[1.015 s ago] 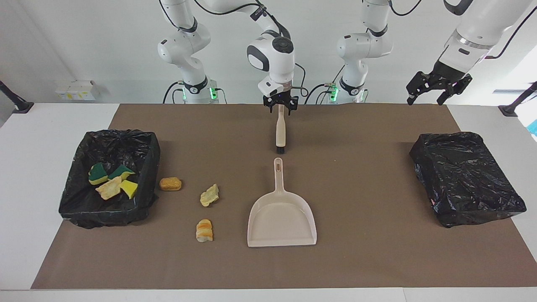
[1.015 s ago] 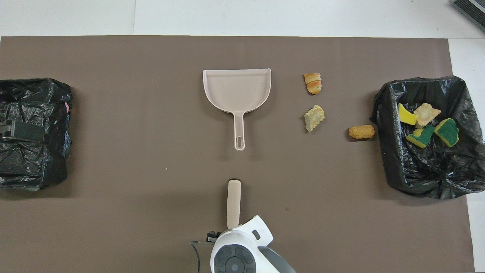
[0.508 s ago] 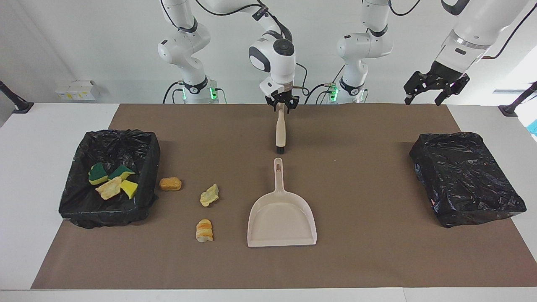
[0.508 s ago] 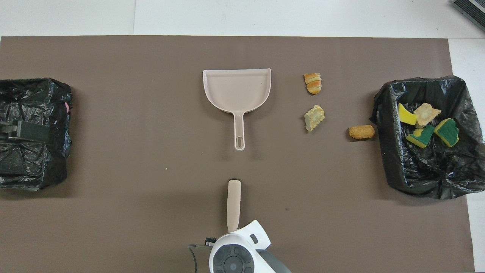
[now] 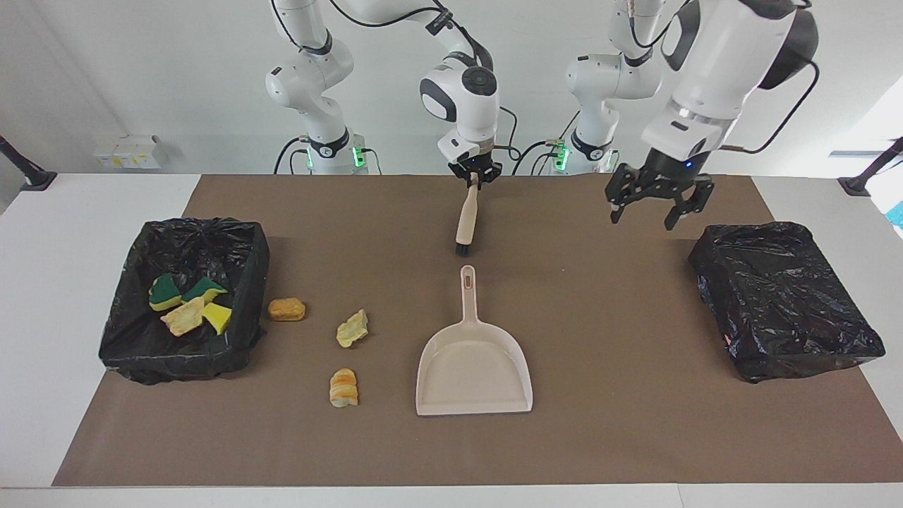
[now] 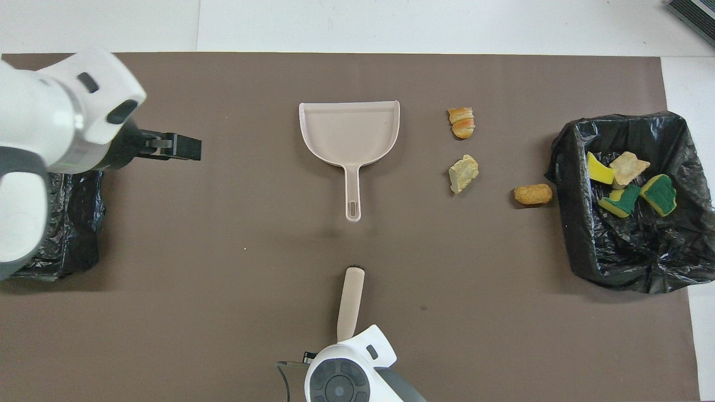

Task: Sweep and dump trash in bin

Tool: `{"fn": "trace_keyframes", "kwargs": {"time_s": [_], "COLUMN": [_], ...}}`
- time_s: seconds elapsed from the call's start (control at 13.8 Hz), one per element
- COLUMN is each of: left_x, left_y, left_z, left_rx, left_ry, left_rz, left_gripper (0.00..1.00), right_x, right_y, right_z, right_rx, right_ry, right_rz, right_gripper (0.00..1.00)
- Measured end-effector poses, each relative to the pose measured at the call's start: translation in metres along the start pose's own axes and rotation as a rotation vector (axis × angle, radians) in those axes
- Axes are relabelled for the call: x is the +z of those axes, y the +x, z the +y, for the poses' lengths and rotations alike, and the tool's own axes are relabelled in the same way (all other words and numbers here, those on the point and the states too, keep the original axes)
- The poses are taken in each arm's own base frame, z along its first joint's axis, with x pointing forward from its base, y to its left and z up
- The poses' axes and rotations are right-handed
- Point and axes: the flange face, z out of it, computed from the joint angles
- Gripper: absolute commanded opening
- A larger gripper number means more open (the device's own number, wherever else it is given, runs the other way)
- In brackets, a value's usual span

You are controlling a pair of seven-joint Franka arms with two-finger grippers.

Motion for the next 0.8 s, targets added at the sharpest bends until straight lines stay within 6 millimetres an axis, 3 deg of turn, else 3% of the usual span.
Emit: {"fn": "trace_keyframes", "kwargs": {"time_s": [0.15,0.29,0.44,0.58,0.8], "left_x": [0.029,0.064,0.113,0.153,0.183], "left_y": [0.024,0.044,0.048,0.045,0.036], "left_z": [0.029,0.071,0.116,0.140,0.164], "left_rx": [-0.007,-0.032,-0.035,-0.030,-0.017], "left_ry": [-0.037,-0.073,-0.097,-0.115,-0.143], "left_rz": [-0.001,0.010,-0.003,-0.045,-0.077], "left_gripper": [1.00,1.00,1.00,1.00,1.00], "right_x": [-0.011,-0.022,-0.039,-0.067,-0.100], "right_y": [0.004,0.014,0.028,0.050,0.093], "right_z": [-0.003,-0.002,0.009,0.035,0.094], "right_rx": [0.005,0.021,0.037,0.056,0.049], "right_ry": [0.003,-0.001,-0.024,-0.044,-0.107], "right_rz": [-0.003,-0.009,-0.028,-0.046,-0.058], "right_gripper": [0.00,0.00,0.00,0.00,0.00]}}
